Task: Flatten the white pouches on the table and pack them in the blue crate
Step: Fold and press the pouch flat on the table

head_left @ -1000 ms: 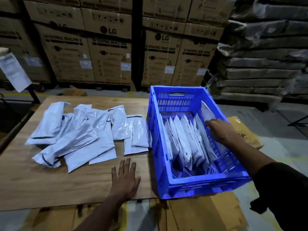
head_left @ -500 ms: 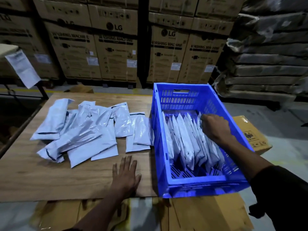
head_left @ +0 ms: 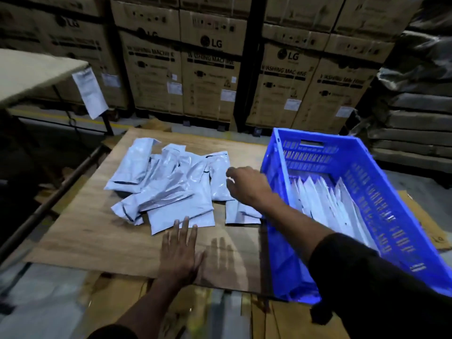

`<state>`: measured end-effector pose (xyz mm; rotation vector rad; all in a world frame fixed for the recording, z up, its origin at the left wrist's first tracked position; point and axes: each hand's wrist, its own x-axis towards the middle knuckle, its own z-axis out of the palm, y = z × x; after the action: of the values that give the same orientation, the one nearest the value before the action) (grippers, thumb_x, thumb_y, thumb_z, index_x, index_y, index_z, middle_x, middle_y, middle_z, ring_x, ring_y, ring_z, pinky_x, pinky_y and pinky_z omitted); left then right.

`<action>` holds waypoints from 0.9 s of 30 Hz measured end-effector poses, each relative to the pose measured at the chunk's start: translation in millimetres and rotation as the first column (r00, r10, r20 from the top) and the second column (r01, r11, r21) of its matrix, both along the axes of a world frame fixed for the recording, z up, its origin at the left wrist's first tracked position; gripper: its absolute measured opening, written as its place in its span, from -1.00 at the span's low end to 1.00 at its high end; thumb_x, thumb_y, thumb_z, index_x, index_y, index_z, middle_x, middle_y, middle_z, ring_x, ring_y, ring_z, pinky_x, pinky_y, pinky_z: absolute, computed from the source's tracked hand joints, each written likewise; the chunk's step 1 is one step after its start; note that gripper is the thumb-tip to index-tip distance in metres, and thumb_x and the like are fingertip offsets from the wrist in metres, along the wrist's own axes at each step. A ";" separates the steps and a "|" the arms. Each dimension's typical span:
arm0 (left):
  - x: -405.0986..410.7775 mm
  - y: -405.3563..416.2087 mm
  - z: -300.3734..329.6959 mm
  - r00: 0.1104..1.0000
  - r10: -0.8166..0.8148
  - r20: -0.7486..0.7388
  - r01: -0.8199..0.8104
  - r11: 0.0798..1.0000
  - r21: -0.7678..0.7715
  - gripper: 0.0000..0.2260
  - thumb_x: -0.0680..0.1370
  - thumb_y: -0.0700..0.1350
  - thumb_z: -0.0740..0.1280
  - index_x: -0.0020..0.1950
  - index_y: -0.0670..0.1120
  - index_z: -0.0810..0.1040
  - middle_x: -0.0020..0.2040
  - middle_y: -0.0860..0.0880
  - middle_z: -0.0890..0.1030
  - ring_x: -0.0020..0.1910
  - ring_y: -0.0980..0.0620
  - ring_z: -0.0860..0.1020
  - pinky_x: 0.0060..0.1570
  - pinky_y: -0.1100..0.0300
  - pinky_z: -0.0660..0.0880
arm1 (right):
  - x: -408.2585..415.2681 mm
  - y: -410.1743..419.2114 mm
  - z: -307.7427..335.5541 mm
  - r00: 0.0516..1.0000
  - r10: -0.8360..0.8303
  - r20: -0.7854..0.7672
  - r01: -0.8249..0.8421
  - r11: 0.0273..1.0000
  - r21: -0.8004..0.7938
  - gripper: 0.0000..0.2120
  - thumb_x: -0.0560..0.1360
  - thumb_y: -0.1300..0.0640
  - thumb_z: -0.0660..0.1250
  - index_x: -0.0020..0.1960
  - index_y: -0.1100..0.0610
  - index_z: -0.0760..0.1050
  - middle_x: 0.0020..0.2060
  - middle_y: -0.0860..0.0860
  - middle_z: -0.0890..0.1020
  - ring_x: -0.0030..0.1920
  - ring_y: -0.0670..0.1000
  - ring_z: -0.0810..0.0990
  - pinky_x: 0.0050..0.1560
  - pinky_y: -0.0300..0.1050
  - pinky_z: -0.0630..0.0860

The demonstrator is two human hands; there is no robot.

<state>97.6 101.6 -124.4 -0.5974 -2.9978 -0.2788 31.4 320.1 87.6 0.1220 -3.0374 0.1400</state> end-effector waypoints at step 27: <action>-42.7 -4.3 -16.3 0.994 -0.090 -0.065 0.093 0.995 0.038 -0.32 0.54 0.30 0.20 0.60 0.04 0.29 0.65 -0.14 0.12 0.62 -0.26 0.05 0.46 -0.39 0.13 | -0.8 -3.7 -136.5 0.918 -0.315 0.241 0.328 0.945 -0.016 -0.30 0.52 0.15 0.23 0.57 0.06 -0.03 0.45 0.16 0.22 0.36 0.28 0.36 0.26 0.24 0.43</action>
<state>54.9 97.3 -140.7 -0.7268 -2.9019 -0.3203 30.6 316.4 -48.9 -0.4289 -3.2274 0.2274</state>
